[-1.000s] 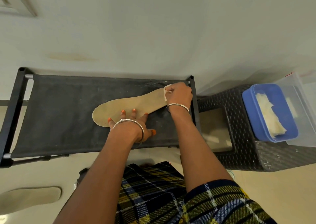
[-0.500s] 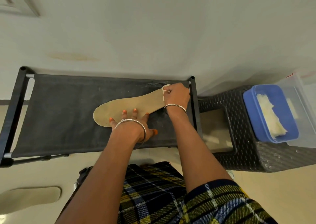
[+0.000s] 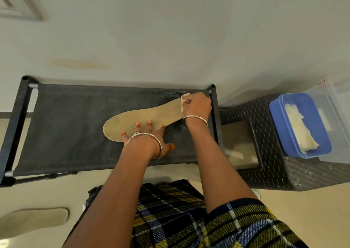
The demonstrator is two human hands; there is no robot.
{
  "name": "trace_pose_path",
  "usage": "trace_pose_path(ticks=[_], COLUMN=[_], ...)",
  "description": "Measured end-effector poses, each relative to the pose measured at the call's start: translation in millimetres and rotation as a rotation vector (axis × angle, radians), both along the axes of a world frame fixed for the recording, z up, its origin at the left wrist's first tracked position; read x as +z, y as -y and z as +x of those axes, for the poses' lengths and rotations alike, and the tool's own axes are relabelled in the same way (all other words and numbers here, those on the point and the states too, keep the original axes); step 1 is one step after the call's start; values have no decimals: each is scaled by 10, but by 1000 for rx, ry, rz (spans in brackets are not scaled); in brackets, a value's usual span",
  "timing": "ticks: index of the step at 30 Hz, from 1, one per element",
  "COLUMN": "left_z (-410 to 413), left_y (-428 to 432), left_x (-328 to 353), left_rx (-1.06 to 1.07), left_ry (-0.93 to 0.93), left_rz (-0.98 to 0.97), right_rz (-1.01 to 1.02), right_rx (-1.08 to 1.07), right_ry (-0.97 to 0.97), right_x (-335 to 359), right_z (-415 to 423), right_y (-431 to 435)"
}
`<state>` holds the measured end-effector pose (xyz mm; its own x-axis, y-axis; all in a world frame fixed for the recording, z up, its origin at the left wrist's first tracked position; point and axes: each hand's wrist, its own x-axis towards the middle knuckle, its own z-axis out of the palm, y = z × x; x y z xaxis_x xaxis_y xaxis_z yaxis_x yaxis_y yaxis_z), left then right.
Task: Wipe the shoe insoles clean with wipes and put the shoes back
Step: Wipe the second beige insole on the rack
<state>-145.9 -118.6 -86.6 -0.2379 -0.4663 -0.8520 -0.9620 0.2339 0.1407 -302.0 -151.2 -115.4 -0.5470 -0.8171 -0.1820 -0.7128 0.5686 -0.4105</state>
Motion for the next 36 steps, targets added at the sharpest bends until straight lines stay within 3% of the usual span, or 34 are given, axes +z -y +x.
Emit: trace_pose_path(ticks=[6,15,23,31,36], left_z=[-7,-1,2,13,4], left_y=[-9,-13,-10,-15,-14], left_x=[2,-17,-17,5,-8], left_rx=[-12,-24,-11,-10,-11], left_ry=[1,8,0,-5,-7], left_rz=[0,-2,4,3,5], right_rz=[198,-109,211,-24,126], right_rx=[-62,61,-118,-16,-161], right_ry=[54,64,28,76,25], right_x=[62,-12,122,42,77], right_z=[-120,-81,-137,-99,-109], right_y=[63,-38,28,-11,11])
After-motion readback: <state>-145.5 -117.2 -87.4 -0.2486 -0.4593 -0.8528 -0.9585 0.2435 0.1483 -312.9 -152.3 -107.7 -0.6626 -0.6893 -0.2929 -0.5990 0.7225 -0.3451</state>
